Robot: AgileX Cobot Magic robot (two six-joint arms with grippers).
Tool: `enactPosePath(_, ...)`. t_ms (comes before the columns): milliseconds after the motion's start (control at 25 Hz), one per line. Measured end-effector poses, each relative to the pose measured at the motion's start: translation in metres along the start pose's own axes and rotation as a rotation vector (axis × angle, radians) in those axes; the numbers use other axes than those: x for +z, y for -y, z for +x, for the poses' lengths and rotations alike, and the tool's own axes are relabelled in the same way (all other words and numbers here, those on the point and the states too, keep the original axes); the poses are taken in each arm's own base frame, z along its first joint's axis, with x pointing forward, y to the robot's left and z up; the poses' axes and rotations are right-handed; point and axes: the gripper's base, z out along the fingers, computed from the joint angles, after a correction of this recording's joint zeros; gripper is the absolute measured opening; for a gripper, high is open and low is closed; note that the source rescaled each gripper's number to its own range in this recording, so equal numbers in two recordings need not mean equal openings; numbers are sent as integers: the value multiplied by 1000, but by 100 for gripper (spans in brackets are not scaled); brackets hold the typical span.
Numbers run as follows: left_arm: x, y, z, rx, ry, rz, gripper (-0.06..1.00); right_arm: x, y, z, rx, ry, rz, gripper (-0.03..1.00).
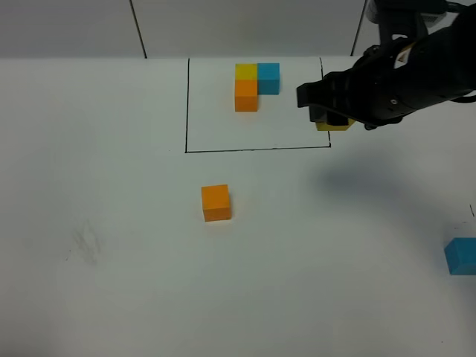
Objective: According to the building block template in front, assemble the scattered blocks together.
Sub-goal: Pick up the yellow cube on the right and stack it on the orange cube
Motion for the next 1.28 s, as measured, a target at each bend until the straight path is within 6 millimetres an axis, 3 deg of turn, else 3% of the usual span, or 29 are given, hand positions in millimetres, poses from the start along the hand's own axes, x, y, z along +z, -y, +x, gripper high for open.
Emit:
enactPosePath(280,0,0,0,0,0,0,0,29,-37,-16,-47,-2,-16,54)
enactPosePath(600,0,0,0,0,0,0,0,84,-68,-20,-81,-66,-23,54)
enactPosePath(960,0,0,0,0,0,0,0,148,-84,-10,-76,-135,-3,54)
enactPosePath(1280,0,0,0,0,0,0,0,184,-82,1,-99,-171,14,54)
